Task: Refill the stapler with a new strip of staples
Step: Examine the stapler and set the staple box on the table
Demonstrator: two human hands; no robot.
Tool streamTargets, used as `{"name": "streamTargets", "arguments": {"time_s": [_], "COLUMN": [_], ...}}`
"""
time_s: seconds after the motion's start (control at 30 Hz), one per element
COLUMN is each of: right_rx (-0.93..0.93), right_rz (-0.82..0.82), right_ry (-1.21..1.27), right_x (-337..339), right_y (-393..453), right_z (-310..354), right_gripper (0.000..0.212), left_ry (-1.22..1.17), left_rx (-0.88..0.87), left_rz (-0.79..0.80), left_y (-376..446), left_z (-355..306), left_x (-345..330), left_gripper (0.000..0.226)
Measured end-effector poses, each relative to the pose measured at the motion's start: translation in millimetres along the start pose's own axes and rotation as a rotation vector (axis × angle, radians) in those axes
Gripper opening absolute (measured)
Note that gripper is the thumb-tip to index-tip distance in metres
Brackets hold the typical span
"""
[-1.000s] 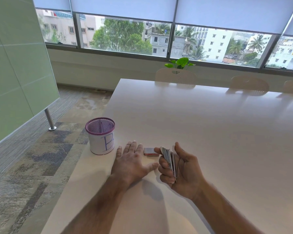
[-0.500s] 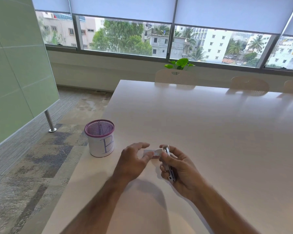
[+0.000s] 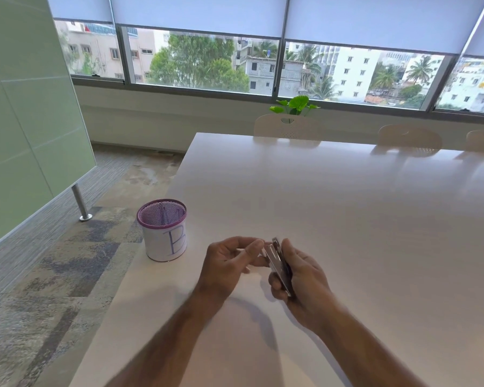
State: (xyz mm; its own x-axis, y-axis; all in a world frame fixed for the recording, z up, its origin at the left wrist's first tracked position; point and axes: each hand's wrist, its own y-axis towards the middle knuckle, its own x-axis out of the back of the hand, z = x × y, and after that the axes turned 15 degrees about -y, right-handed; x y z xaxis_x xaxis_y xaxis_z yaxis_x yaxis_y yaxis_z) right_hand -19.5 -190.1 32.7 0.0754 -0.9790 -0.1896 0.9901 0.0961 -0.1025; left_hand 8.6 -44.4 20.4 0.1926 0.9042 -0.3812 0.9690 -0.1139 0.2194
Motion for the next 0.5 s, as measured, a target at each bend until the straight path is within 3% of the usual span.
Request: {"name": "streamTargets", "arguments": {"time_s": [0.13,0.27,0.5], "right_rx": [0.083,0.138,0.217], "right_rz": [0.025,0.008,-0.102], "right_ry": [-0.042,-0.186,-0.492], "right_x": [-4.5,-2.4,7.5], "right_y": [-4.7,-4.1,0.2], "right_z": [1.9,1.1,2.3], "right_gripper": [0.042,0.046,0.025], "left_ry": [-0.035,-0.029,0.122], "left_rx": [-0.059,-0.087,-0.123], "left_rz": [-0.023,-0.04,-0.024], "left_y": [-1.7,-1.8,-1.0], "left_z": [1.1,3.4,8.3], "left_x": [-3.3,-2.9,-0.1], "left_gripper": [0.005,0.011,0.012]}}
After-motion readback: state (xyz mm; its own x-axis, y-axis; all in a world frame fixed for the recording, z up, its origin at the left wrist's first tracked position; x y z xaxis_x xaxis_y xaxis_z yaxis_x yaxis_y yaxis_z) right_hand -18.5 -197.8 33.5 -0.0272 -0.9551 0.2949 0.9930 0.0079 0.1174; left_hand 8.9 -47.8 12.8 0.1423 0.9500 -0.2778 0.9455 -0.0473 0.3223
